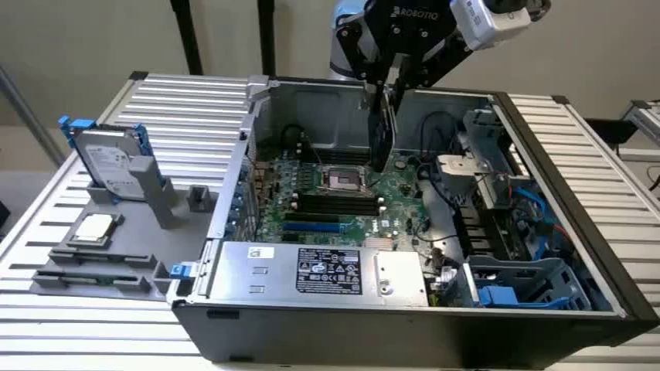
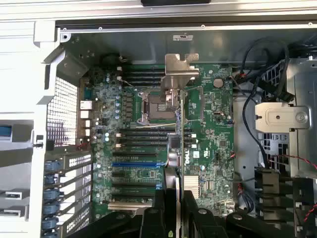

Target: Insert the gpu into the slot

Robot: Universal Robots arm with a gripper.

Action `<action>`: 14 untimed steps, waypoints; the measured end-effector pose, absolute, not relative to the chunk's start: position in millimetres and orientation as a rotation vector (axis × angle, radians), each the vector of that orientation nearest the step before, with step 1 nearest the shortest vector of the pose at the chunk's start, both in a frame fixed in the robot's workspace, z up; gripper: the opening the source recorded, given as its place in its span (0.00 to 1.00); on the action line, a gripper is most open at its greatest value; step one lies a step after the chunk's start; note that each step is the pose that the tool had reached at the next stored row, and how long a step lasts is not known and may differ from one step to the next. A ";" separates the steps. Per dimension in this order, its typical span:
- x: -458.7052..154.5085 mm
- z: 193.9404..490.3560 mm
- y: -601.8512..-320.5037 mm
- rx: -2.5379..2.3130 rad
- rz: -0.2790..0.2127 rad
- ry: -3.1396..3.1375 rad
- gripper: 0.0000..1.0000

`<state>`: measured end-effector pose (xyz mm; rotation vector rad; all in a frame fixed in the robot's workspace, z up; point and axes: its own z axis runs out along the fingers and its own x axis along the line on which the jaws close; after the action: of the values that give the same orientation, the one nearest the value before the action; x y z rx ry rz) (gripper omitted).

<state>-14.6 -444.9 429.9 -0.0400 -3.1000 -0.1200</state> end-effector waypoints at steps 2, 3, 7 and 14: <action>-14.6 429.9 -444.9 -0.040 -0.120 -3.100 0.26; -14.6 429.9 -444.9 -0.040 -0.120 -3.100 0.26; -14.6 429.9 -444.9 -0.040 -0.120 -3.100 0.26; -14.8 429.9 -444.9 -0.040 -0.120 -3.101 0.26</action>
<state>-14.8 -444.9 429.9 -0.0400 -3.1007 -0.1199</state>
